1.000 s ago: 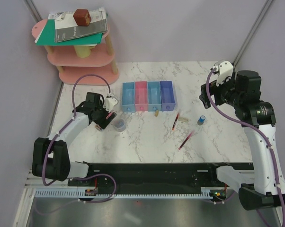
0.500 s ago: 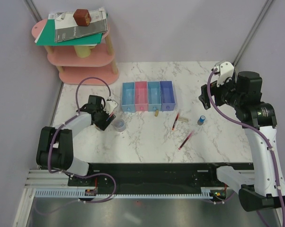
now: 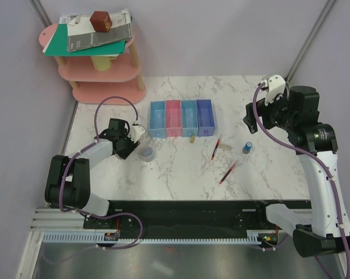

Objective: Sort the stationery into containers
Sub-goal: Pick up the stationery from the center of the board, then place the stationery in the storage box.

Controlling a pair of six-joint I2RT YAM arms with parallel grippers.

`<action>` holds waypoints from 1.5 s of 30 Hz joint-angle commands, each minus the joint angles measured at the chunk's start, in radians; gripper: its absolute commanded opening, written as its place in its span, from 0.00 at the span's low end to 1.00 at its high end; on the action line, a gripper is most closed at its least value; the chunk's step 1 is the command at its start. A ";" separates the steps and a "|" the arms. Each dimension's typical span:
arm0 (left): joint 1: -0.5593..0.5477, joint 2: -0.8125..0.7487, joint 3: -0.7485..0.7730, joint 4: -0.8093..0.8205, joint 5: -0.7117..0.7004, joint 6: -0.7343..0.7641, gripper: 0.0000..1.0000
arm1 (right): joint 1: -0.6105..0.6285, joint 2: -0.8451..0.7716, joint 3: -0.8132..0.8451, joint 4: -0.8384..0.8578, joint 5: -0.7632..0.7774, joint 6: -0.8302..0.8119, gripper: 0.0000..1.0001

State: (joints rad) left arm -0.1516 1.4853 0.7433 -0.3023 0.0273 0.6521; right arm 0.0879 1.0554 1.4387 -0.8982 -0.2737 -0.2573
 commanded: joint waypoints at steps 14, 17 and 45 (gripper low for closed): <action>-0.011 -0.371 0.137 -0.215 0.229 0.020 0.02 | 0.007 0.124 0.123 -0.031 -0.412 0.094 0.98; -0.055 -0.460 0.169 -0.218 0.273 0.043 0.02 | 0.012 0.158 0.127 -0.004 -0.490 0.144 0.98; -0.672 -0.255 0.559 -0.029 0.200 0.152 0.02 | 0.283 0.385 0.216 0.028 -0.725 0.227 0.98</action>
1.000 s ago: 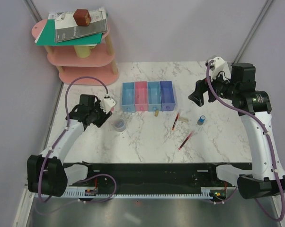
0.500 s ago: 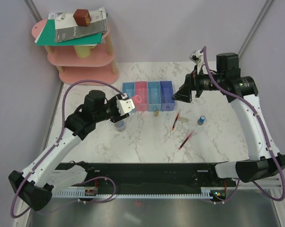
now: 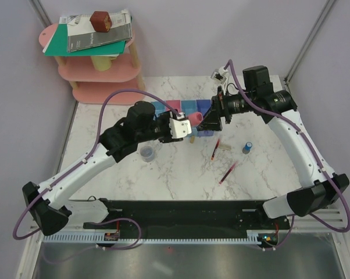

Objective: Sort the stationery into containers
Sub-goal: Place the stationery in the storage box.

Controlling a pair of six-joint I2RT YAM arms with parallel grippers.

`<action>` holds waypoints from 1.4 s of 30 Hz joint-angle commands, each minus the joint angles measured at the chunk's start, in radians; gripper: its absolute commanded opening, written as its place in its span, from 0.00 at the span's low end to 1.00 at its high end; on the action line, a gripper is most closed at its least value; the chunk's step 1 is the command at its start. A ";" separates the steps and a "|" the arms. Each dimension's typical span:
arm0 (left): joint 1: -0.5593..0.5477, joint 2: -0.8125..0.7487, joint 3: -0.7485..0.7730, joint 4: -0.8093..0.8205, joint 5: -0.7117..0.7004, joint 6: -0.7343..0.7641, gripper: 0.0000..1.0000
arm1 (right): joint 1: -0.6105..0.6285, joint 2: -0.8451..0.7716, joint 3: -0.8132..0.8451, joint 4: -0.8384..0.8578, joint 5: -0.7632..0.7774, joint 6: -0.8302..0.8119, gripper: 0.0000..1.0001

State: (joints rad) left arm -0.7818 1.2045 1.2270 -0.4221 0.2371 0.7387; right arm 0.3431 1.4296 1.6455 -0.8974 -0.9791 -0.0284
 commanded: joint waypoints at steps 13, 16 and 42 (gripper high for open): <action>-0.088 0.050 0.078 0.095 -0.018 0.082 0.02 | 0.062 0.031 0.019 0.028 0.011 -0.013 0.83; -0.088 0.046 0.069 0.098 -0.024 0.087 0.02 | 0.062 0.017 0.005 0.026 0.026 -0.013 0.61; -0.028 -0.329 -0.362 -0.121 -0.159 0.004 1.00 | 0.062 0.380 0.428 -0.274 0.601 -0.333 0.00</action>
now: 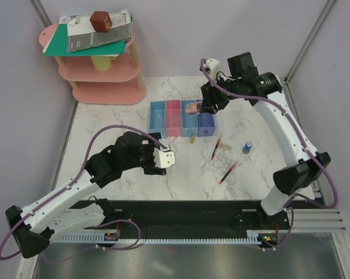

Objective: Sort the stationery into containers
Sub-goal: Place the stationery in the storage box.

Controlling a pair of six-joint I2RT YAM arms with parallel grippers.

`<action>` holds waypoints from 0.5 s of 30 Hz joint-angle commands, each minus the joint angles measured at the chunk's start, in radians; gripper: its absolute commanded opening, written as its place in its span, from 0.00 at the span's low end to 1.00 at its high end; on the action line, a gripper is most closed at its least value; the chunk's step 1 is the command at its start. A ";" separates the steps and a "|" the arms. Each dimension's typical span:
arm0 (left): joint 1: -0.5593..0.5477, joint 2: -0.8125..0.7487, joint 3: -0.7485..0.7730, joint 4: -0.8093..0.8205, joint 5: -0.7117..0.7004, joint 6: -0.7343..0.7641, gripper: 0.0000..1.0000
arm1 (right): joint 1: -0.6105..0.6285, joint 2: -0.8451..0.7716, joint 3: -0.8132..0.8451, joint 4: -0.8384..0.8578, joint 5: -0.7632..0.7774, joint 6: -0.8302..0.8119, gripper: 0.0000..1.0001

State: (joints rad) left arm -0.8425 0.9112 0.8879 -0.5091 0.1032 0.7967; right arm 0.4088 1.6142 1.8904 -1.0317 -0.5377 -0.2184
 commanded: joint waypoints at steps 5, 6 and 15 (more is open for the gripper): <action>0.075 -0.043 -0.026 -0.029 -0.011 -0.097 1.00 | -0.004 0.447 0.514 -0.339 0.318 -0.346 0.00; 0.086 -0.041 -0.026 -0.028 -0.001 -0.099 1.00 | -0.007 0.513 0.551 -0.352 0.349 -0.372 0.00; 0.217 -0.074 -0.041 -0.035 0.052 -0.090 1.00 | -0.034 0.605 0.549 -0.225 0.492 -0.453 0.00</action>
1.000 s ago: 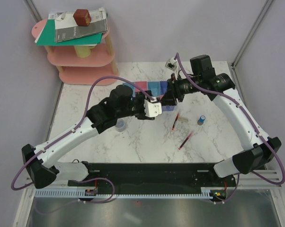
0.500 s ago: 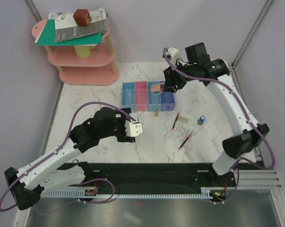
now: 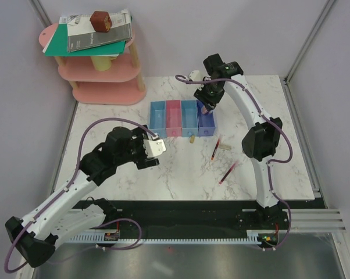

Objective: Sort the stationery into containers
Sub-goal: Place the stationery in the storage box.

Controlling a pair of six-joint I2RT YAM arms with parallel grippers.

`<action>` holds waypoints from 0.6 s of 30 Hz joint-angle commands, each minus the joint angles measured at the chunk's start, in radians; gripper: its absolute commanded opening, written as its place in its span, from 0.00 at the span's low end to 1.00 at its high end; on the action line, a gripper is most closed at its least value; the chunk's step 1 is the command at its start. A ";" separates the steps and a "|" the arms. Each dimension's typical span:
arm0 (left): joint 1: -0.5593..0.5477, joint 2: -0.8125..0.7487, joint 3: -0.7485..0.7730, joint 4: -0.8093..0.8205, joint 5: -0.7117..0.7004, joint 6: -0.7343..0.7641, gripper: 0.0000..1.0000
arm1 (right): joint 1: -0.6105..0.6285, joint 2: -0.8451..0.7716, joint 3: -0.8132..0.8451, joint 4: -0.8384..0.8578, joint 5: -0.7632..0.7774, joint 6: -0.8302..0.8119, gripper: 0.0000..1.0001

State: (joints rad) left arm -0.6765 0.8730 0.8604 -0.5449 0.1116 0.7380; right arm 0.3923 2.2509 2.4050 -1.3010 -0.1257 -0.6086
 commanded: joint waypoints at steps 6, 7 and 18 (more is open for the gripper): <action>0.101 -0.065 -0.041 -0.001 0.065 -0.012 1.00 | -0.023 -0.005 -0.009 0.088 0.103 -0.080 0.00; 0.106 -0.063 -0.041 -0.001 0.066 -0.012 1.00 | -0.023 -0.004 -0.015 0.103 0.101 -0.079 0.00; 0.166 -0.057 -0.040 -0.003 0.117 -0.017 0.99 | -0.017 0.015 -0.024 0.154 0.067 -0.048 0.00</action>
State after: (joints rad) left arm -0.5266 0.8207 0.8215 -0.5488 0.1860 0.7380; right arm 0.3710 2.2623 2.3833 -1.1961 -0.0475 -0.6609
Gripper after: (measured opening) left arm 0.994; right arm 0.532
